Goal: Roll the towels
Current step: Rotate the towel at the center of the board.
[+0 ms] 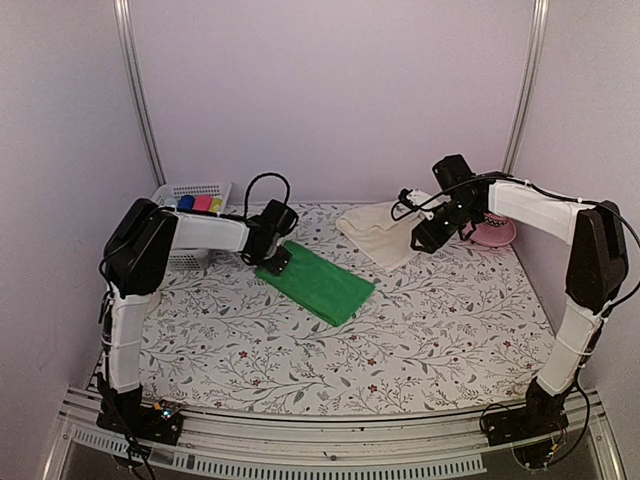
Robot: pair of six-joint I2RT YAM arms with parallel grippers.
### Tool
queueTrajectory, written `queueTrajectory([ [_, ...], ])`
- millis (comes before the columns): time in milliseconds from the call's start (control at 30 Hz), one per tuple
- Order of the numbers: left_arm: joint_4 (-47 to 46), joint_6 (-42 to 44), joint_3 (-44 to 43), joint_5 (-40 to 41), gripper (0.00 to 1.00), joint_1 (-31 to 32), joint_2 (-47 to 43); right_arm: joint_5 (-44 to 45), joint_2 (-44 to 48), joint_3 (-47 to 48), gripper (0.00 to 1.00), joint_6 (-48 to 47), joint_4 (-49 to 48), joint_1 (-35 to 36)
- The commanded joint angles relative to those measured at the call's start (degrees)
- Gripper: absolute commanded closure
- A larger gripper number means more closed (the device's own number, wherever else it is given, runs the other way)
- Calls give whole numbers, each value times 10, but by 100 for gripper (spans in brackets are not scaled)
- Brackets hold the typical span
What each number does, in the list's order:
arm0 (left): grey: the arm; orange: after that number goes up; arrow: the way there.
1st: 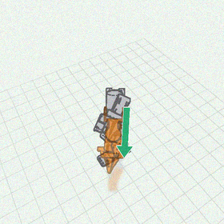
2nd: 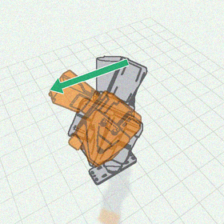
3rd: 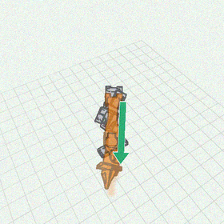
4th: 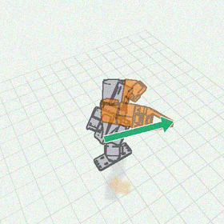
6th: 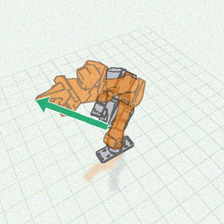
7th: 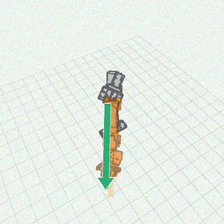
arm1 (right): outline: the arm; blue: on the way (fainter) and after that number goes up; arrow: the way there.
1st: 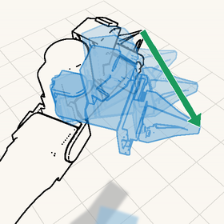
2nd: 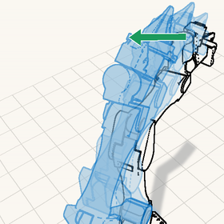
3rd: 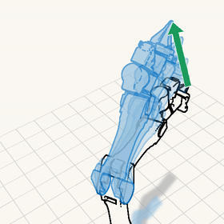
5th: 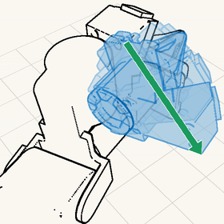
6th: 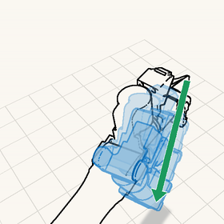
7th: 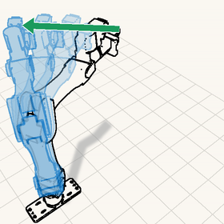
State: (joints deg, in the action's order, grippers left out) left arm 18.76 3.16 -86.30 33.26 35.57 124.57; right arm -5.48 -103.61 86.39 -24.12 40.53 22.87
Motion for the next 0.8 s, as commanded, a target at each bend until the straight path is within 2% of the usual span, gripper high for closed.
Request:
queueTrajectory([
  [0,-43,42,-92,126,3,-13,35,25,18,-11,37,11,-27,6],
  [100,-28,25,-142,116,3,-5,24,22,17,-15,37,13,-33,9],
  [200,-13,12,-149,71,3,18,-10,21,16,-18,37,13,-37,13],
  [467,-34,1,-14,-108,3,162,-97,-1,43,-24,37,13,-58,12],
  [633,-21,-34,22,-113,3,234,-95,3,50,-23,36,28,-63,1],
  [767,0,-58,28,-90,3,269,-72,3,51,-23,35,38,-62,-17],
])
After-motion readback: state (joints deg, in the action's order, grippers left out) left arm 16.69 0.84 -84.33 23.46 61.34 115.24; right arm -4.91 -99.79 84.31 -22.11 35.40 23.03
